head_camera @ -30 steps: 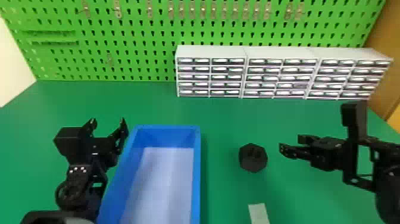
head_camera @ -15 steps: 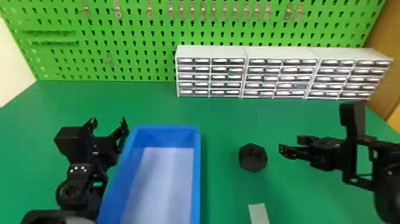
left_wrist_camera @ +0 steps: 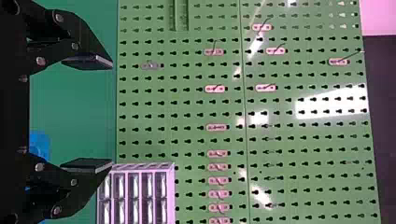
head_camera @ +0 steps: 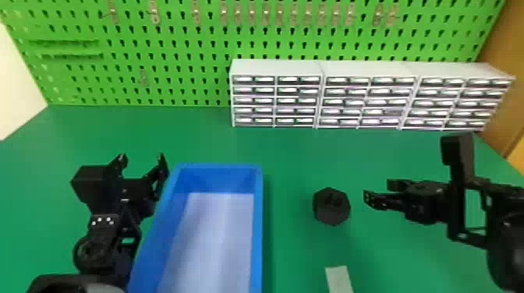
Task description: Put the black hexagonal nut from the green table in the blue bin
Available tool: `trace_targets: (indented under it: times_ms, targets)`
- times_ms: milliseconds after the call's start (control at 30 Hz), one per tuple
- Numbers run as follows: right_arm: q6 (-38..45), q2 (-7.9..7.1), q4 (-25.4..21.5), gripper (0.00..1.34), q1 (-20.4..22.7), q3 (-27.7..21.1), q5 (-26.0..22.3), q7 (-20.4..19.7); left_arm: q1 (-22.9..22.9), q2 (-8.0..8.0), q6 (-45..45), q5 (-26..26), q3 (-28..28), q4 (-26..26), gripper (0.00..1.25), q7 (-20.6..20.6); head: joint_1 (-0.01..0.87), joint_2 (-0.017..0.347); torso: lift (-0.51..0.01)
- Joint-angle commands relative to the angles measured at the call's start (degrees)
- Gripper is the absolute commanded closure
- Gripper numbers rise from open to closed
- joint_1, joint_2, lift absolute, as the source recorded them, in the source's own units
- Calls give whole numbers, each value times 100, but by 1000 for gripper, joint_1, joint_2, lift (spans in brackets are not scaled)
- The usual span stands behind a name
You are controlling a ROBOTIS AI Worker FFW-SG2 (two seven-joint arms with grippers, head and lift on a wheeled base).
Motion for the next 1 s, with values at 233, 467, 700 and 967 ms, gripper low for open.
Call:
trace_targets:
  times_ms: [233, 467, 700, 967]
  targets:
    - [50, 8, 288, 391, -214, 146, 160, 148, 0, 2, 0, -18, 0, 9, 501, 1, 657, 57, -95]
    - [50, 26, 499, 391, -416, 252, 520, 341, -9, 2, 0, -18, 0, 9, 501, 1, 657, 57, -95]
    - [85, 26, 842, 391, -688, 261, 766, 438, -9, 2, 0, -18, 9, 9, 501, 1, 657, 57, -95]
    - [50, 87, 1211, 389, -1014, 243, 977, 482, -18, 2, 0, -44, -17, 17, 501, 1, 657, 57, -95]
